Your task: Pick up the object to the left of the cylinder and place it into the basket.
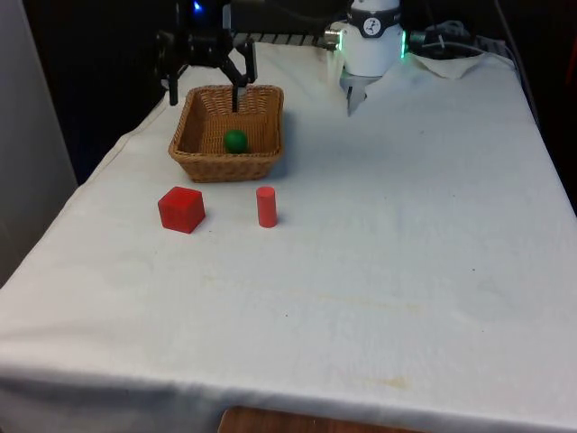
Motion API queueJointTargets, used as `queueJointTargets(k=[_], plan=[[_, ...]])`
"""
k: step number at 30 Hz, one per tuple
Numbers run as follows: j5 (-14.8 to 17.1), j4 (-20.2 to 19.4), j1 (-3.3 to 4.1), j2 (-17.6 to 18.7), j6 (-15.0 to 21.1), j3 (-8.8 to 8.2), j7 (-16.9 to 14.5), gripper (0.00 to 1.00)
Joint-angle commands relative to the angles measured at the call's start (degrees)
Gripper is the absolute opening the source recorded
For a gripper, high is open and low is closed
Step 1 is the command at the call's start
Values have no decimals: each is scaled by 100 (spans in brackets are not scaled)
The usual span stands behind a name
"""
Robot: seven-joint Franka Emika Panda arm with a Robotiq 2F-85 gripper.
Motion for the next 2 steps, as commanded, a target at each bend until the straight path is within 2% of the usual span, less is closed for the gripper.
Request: queueJointTargets(k=[1, 2], plan=[[6, 126, -6, 63, -80, 23, 63, 100], [0, 52, 0, 17, -29, 6, 17, 100]])
